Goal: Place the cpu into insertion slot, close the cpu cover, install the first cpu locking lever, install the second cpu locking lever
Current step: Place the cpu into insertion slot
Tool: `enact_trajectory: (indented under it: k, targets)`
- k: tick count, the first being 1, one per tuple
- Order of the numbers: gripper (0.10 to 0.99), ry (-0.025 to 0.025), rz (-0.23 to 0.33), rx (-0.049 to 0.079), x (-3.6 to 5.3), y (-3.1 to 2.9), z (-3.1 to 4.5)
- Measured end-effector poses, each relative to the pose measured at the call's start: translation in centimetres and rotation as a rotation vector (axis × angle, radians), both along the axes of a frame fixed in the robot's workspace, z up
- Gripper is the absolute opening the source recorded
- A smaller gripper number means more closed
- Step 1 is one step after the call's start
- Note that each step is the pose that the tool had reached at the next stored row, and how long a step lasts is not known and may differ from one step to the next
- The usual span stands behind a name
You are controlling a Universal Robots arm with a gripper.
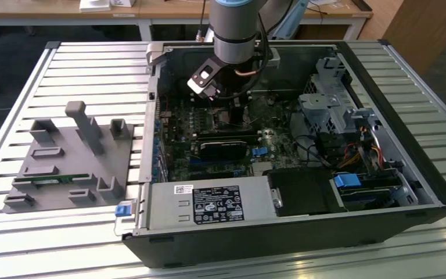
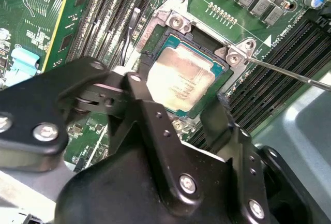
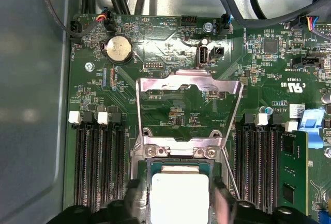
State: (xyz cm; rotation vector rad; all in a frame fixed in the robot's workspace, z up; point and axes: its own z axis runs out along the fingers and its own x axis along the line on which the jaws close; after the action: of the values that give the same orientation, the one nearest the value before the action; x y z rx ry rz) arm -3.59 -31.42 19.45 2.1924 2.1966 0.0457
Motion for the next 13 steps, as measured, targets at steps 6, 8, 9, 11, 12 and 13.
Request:
enact_trajectory:
  k: [6, 8, 9, 11, 12, 13]
  targets:
    - [0.741, -0.0001, 0.0, 0.0, 0.0, 0.0, 0.38]
    - [0.729, 0.0005, 0.0, 0.0, 0.02, 0.0, 0.53]
    - [0.667, 0.001, 0.0, 0.0, 0.04, 0.0, 0.59]
    - [0.604, 0.0024, 0.0, 0.0, 0.08, 0.0, 0.7]
    - [0.604, 0.0032, 0.0, 0.0, 0.11, 0.0, 0.77]
    - [0.545, 0.0041, 0.0, 0.0, 0.13, 0.0, 0.85]
